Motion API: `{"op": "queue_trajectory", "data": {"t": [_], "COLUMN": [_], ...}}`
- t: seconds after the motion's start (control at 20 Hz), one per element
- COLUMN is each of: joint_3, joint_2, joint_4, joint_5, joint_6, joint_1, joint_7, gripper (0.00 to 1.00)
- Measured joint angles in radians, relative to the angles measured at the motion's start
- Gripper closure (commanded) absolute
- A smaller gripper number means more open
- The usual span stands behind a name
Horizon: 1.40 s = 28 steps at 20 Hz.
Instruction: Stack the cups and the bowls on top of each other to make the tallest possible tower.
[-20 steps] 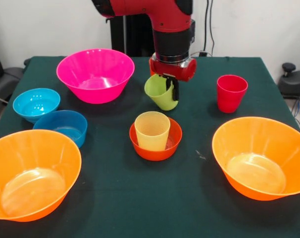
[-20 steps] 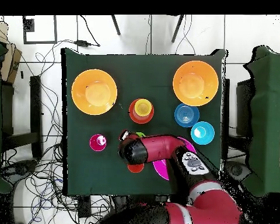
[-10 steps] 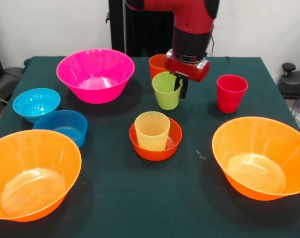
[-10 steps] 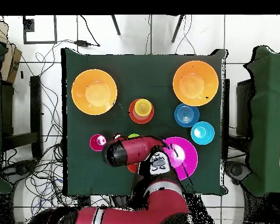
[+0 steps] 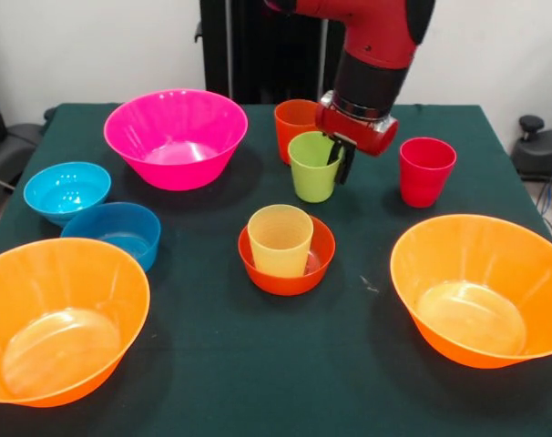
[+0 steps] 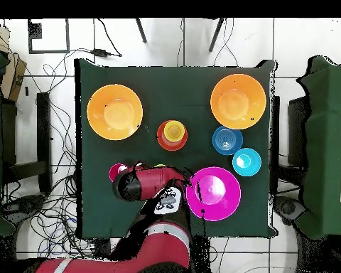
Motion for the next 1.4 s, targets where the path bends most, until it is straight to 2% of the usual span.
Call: {"op": "queue_trajectory", "data": {"t": [0.3, 0.65, 0.8, 1.4], "joint_3": [0.0, 0.047, 0.055, 0.056], "joint_2": [-0.004, -0.031, -0.043, -0.072], "joint_4": [0.0, 0.0, 0.0, 0.001], "joint_5": [0.047, 0.049, 0.049, 0.049], "joint_6": [0.0, 0.0, 0.0, 0.0], "joint_1": [-0.037, -0.165, -0.196, -0.198], "joint_7": [0.0, 0.0, 0.0, 0.0], "gripper": [1.0, 1.0, 1.0, 1.0]}}
